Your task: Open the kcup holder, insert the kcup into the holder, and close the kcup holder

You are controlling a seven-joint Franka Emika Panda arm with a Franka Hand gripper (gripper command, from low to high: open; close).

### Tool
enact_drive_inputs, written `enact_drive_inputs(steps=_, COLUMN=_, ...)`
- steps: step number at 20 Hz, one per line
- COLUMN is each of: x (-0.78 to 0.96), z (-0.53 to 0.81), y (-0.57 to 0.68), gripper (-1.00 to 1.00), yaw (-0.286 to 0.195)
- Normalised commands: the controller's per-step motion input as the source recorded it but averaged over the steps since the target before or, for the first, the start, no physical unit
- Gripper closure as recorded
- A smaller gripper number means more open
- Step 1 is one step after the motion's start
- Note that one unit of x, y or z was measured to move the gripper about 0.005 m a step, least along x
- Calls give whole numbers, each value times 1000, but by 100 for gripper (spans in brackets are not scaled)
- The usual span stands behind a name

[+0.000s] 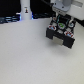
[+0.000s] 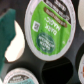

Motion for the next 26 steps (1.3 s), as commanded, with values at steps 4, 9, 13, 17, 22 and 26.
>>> enact_drive_inputs(steps=4, x=298, z=418, y=-60, gripper=-100, yaw=57)
enact_drive_inputs(steps=9, x=436, z=573, y=-337, gripper=-100, yaw=47)
enact_drive_inputs(steps=13, x=503, z=370, y=-488, gripper=-100, yaw=47)
enact_drive_inputs(steps=17, x=550, z=250, y=-471, gripper=-100, yaw=46)
enact_drive_inputs(steps=22, x=676, z=218, y=-433, gripper=-100, yaw=19)
enact_drive_inputs(steps=26, x=721, z=47, y=-362, gripper=-100, yaw=17)
